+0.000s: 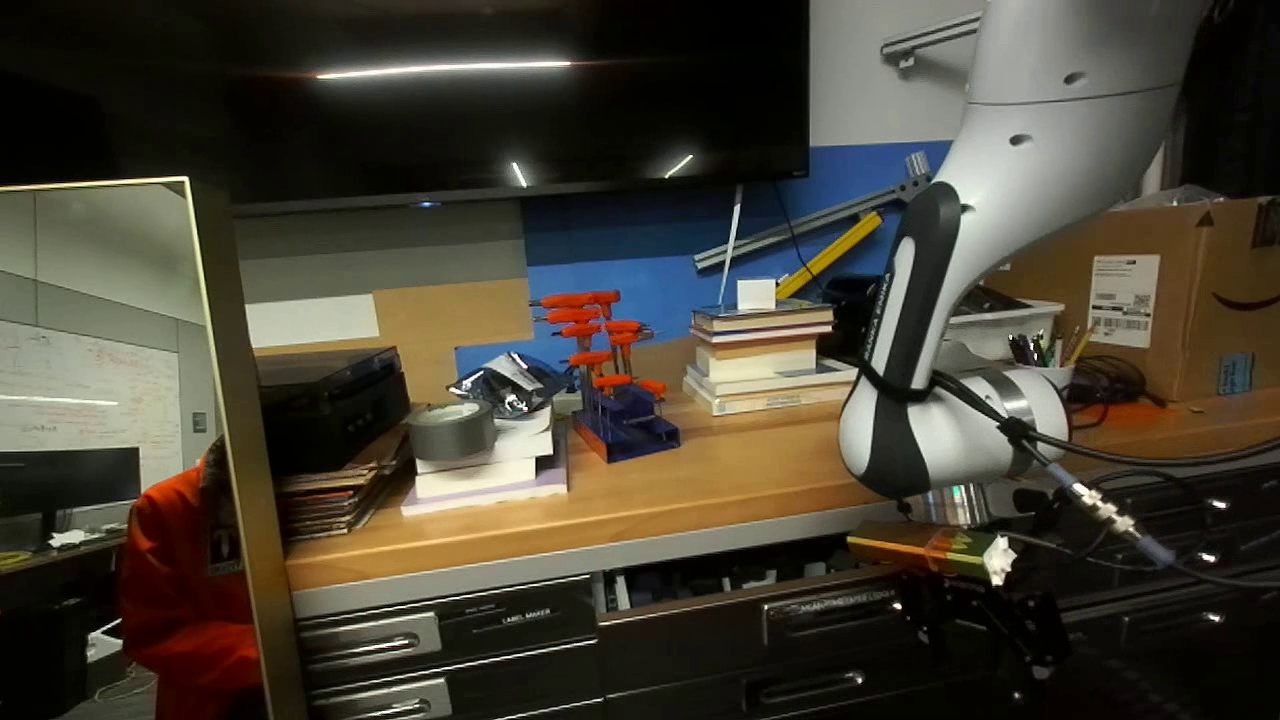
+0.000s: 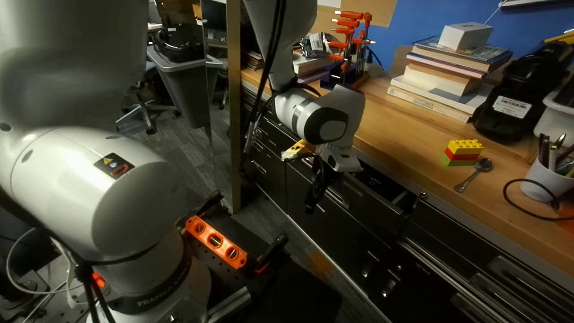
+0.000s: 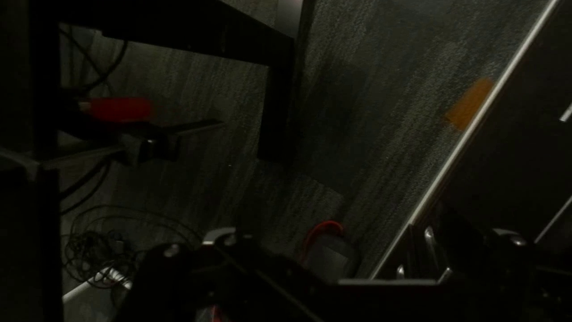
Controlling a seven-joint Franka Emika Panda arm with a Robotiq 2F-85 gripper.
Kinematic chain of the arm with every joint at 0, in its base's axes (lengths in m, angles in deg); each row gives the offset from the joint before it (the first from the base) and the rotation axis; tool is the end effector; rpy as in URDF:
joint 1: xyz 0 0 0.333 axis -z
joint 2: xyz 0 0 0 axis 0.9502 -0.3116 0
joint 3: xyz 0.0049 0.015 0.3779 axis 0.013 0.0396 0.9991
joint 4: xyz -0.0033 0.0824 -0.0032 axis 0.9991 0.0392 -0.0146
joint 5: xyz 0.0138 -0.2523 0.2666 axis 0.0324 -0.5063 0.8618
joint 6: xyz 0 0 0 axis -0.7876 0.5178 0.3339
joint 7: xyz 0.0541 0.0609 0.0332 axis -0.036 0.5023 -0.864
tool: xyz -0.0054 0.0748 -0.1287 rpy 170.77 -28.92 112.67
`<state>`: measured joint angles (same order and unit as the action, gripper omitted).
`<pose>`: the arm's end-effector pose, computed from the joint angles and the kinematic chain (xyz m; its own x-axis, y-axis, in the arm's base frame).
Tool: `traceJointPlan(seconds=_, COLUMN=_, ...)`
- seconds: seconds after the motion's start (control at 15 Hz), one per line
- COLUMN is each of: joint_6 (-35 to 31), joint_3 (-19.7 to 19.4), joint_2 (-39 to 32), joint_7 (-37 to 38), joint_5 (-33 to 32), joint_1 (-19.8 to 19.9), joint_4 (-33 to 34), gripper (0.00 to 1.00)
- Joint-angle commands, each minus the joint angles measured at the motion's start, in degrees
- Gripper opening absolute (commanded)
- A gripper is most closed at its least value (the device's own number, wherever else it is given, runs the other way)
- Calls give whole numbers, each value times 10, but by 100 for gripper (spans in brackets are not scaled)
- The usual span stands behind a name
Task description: Pick up the black objects from the counter and put them in the open drawer and close it
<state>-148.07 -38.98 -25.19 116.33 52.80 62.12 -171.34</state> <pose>0.4480 -0.0808 0.1447 0.1808 -0.9811 -0.0686 -0.9420 -0.1928 0.2747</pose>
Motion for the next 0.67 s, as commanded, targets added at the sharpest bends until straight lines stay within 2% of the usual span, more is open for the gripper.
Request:
traceJointPlan(seconds=0.0, joint_6=-35, joint_3=40, joint_2=-39, joint_7=23, joint_5=8, joint_1=46, joint_4=56, gripper=100)
traceJointPlan(seconds=0.27, joint_6=-100, joint_3=77, joint_2=-55, joint_7=31, joint_5=38, joint_1=73, joint_4=87, gripper=100)
traceJointPlan(seconds=0.6, joint_6=-156, joint_3=97, joint_2=-81, joint_7=41, joint_5=54, joint_1=74, joint_4=117, gripper=100)
